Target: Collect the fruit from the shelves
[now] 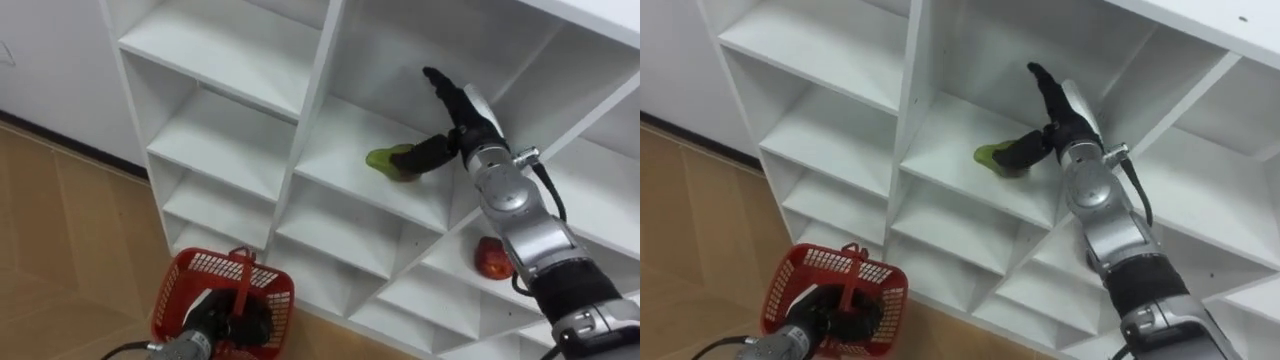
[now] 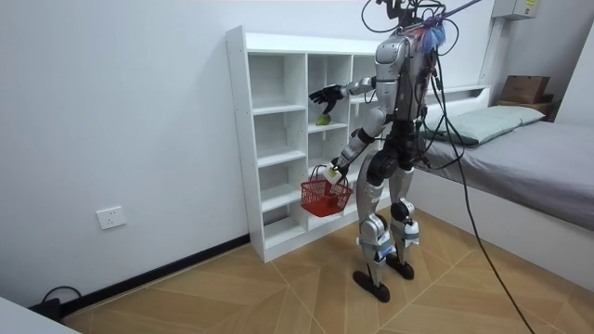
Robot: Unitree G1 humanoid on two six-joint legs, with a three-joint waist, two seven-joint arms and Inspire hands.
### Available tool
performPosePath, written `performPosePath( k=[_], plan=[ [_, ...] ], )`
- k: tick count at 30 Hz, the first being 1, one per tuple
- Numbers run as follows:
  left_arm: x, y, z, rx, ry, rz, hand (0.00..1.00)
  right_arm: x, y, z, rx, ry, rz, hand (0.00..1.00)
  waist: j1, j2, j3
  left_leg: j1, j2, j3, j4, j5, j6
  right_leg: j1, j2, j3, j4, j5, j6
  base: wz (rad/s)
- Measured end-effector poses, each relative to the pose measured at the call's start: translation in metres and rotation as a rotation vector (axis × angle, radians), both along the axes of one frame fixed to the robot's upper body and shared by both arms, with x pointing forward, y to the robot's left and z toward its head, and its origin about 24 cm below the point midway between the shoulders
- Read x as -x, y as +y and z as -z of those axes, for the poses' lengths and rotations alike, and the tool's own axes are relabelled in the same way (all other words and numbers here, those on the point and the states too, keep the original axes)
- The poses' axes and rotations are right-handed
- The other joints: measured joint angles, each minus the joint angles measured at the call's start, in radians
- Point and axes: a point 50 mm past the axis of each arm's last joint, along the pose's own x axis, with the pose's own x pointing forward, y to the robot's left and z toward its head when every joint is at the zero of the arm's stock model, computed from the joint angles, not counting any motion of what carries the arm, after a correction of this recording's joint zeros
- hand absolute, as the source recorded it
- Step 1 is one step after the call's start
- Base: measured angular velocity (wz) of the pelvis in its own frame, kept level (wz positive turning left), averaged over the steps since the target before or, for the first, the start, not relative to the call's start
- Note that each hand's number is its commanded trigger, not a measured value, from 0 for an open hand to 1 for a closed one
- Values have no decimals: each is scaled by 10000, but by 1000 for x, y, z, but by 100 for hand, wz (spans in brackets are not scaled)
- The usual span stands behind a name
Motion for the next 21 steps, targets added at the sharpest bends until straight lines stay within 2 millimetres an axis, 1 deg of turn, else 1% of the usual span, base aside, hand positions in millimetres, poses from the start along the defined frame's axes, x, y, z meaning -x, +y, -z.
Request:
performPosePath(
  k=[2,7,10,13,17,21],
  plan=[
    [1,0,1,-17,78,2,100,1,-2,3,69,108,75,0,8,-52,11,-41,-14,-95,2,0,0,-26,-2,-2,-4,1,1,6],
    [7,1,7,-102,469,42,100,3,-9,14,224,549,455,0,50,-64,39,-258,-23,-123,32,0,0,-191,0,-12,-7,1,1,4],
    [8,0,8,-107,531,83,100,4,-12,20,308,794,611,0,61,-17,93,-526,-23,-119,119,1,-2,-425,-1,-50,5,5,-6,0],
    [10,0,9,-104,658,73,100,4,-12,21,354,853,618,0,97,62,177,-726,-20,-96,164,2,-3,-614,1,7,11,16,-19,-1],
    [15,2,13,-189,946,46,100,-1,-12,15,406,682,634,0,77,103,205,-833,-5,-63,117,3,-5,-775,9,2,20,17,-21,-2],
    [15,4,13,-230,971,25,100,-2,-11,15,366,552,557,0,-6,100,203,-866,-8,-108,87,3,-5,-796,3,-114,14,17,-21,3]
  ],
)
